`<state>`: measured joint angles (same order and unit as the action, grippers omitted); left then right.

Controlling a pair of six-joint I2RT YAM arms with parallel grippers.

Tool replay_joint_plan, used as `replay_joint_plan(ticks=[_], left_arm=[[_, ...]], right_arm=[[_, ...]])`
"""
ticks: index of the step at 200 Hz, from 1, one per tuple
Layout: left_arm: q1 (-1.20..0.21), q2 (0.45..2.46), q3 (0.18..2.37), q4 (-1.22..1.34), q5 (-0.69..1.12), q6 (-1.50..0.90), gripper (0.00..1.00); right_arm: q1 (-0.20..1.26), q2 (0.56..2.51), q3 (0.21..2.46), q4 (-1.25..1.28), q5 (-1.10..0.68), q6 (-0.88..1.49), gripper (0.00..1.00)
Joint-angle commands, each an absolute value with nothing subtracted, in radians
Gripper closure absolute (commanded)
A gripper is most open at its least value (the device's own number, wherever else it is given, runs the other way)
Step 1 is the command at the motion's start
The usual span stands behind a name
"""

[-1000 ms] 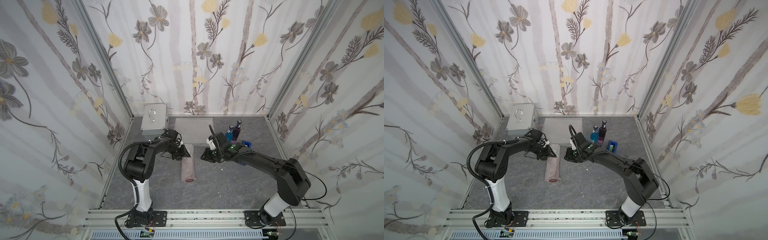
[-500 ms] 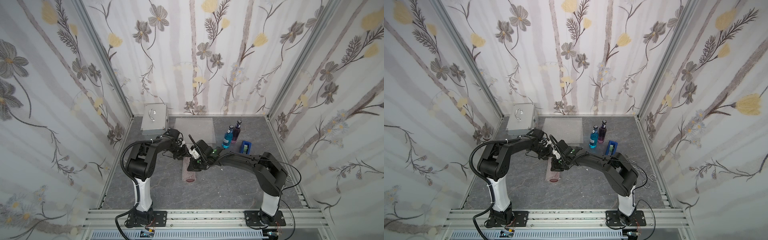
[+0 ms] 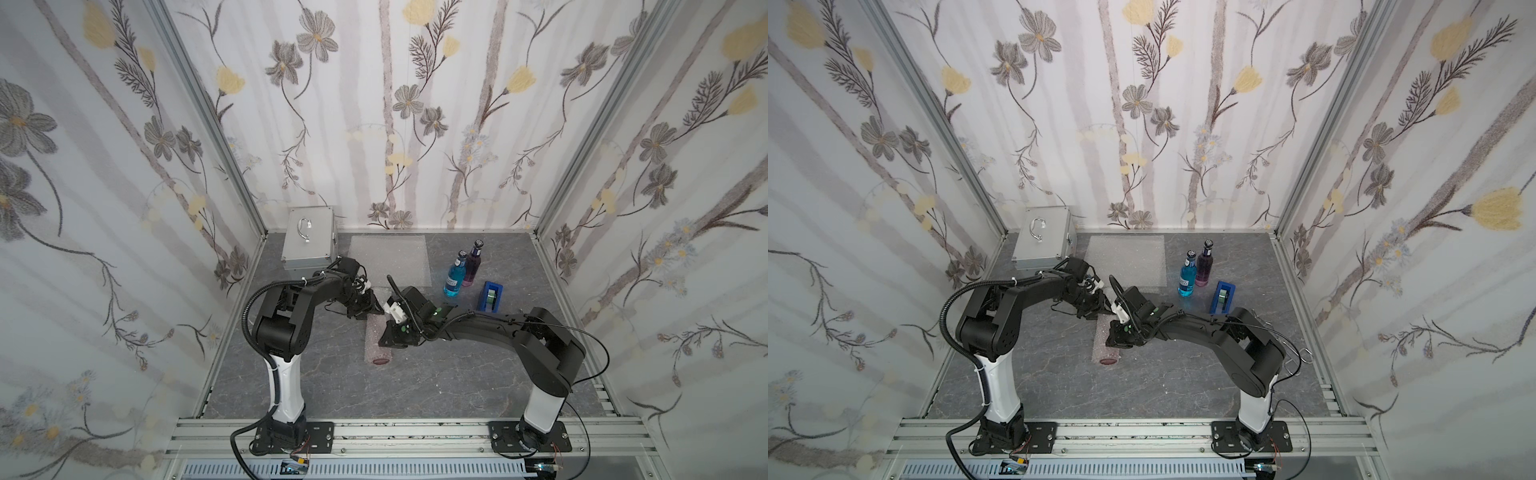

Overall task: Wrap wine bottles in bubble wrap
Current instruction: Wrap the wine bottle in bubble wrap.

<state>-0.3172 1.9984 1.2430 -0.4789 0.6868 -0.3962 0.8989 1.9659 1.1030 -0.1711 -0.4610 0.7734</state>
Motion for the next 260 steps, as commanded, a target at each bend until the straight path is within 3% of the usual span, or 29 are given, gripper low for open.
replay_joint_plan(ticks=[1,89,142,201,260], left_arm=[[-0.320,2.015,1.243,-0.510,0.640,-0.401,0.71],[-0.321,2.023,1.248,-0.515,0.640,-0.399,0.71],[-0.321,2.024,1.252,-0.514,0.641,-0.398,0.72],[-0.322,2.012,1.247,-0.508,0.640,-0.397,0.71],[-0.328,2.005,1.245,-0.508,0.641,-0.400,0.72]], right_arm=[[0.903,1.951,1.063,-0.239,-0.448,0.776,0.87],[0.901,1.903,0.967,-0.219,-0.427,0.779,0.73],[0.840,1.739,0.968,-0.324,-0.385,0.742,0.65],[0.513,1.490,0.922,-0.518,-0.214,0.684,0.58],[0.146,1.381,0.886,-0.560,-0.141,0.609,0.43]])
